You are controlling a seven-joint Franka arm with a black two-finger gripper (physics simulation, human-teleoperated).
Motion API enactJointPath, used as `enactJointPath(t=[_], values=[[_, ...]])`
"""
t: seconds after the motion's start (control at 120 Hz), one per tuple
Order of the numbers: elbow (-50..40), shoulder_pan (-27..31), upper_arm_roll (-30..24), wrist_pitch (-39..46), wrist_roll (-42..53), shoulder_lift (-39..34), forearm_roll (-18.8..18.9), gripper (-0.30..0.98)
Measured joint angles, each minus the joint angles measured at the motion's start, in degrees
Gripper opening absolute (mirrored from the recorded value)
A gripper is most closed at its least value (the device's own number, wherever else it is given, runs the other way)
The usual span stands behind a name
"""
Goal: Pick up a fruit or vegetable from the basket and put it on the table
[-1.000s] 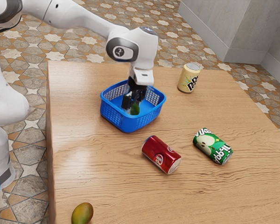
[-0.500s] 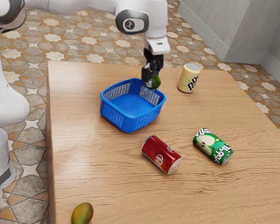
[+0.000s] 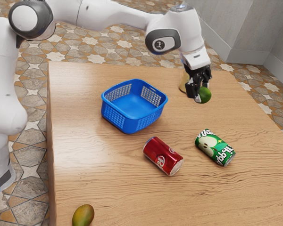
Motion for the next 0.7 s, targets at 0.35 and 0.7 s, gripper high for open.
enactJointPath(t=[0.35,0.7], values=[[-3.12,-10.3,15.68,16.04,-2.37,-7.37,-0.19,0.46],[1.15,5.76,1.56,-12.26,-3.57,15.84,-6.48,0.65]])
